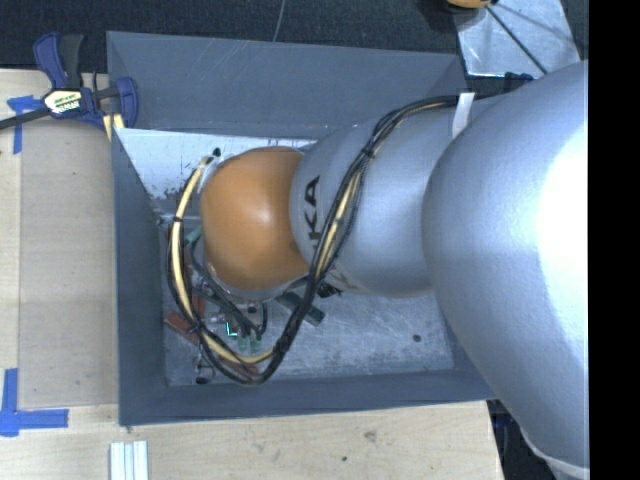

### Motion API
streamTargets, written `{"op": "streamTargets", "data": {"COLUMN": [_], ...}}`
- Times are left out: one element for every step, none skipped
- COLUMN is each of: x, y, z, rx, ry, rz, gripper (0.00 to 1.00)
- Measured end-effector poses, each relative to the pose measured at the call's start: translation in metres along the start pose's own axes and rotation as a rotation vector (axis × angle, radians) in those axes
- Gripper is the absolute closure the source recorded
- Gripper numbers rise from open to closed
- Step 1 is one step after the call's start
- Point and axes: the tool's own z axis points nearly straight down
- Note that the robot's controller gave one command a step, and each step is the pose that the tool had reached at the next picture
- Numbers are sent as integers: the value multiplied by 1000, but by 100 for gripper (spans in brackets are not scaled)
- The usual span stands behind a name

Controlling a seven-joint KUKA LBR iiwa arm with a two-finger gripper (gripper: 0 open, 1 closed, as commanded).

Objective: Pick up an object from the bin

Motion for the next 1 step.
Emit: {"op": "streamTargets", "data": {"x": [-3], "y": [-1], "z": [-4], "rx": [-2], "ry": [-7], "rz": [4], "gripper": [100]}}
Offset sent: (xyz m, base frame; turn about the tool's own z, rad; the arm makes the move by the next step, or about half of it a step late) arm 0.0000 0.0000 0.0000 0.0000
